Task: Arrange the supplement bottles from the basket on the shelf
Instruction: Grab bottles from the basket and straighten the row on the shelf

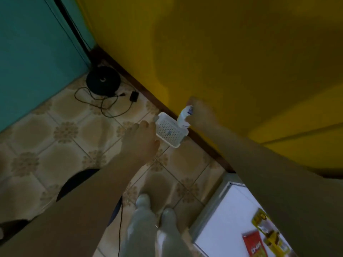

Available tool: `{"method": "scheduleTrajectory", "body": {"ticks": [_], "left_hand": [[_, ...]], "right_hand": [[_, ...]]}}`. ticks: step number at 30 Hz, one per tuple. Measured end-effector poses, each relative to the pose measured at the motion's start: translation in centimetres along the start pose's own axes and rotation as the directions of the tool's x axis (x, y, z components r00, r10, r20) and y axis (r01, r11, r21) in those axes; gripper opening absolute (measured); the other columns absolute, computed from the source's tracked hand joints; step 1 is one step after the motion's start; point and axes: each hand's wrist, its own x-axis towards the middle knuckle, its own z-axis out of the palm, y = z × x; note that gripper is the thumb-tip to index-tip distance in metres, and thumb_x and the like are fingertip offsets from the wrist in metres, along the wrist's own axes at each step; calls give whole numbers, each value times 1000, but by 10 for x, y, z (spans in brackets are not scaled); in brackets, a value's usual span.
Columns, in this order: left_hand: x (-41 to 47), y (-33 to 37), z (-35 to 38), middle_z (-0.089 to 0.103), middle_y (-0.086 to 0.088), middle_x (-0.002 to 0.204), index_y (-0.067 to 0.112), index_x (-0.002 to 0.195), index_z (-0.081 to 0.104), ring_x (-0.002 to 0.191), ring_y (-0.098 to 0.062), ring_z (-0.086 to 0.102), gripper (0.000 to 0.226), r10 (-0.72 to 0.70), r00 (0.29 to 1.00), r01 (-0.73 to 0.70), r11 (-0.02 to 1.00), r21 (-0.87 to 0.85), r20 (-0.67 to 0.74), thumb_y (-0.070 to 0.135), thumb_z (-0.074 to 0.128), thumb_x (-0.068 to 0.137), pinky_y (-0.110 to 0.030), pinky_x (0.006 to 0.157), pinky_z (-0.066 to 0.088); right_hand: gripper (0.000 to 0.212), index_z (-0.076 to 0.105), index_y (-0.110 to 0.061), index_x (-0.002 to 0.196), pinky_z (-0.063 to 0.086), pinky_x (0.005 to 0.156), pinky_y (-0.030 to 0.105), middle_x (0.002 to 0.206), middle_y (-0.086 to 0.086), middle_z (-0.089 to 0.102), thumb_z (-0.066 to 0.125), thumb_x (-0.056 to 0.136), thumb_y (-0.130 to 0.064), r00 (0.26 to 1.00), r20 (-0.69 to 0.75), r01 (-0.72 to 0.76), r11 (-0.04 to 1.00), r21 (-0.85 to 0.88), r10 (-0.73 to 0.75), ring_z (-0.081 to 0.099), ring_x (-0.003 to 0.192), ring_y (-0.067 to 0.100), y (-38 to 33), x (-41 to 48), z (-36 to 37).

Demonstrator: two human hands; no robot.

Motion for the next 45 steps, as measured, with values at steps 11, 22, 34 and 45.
{"method": "scheduleTrajectory", "body": {"ticks": [11,22,34,45], "left_hand": [[147,-47,195,50,-11,124,9,128,40,112,-26,49,45,42,992,-41,999,-10,115,36,49,94,-36,93,41],[221,-79,415,46,-13,127,8,135,34,115,-31,46,53,47,975,-44,999,-19,215,36,50,93,-39,93,40],[239,-75,435,45,-15,127,7,136,36,114,-32,45,54,68,982,-61,997,-42,179,34,52,92,-39,90,40],[149,-47,136,49,-13,121,10,128,42,107,-29,51,46,5,1000,-5,1000,-8,13,35,53,91,-38,86,45]], "right_hand": [[47,48,-9,136,42,103,40,139,18,48,57,91,-1,993,87,-88,995,53,84,48,125,33,101,153,212],[42,46,-4,134,38,105,42,135,20,49,54,92,-4,970,139,-195,979,-59,201,46,125,34,202,268,426],[50,36,-6,144,24,107,38,139,19,45,50,96,-7,970,201,-110,985,-131,135,42,129,30,221,262,452],[36,44,-6,132,43,83,37,128,20,51,49,97,-7,983,179,88,964,-252,-43,53,111,34,68,173,133]]}}
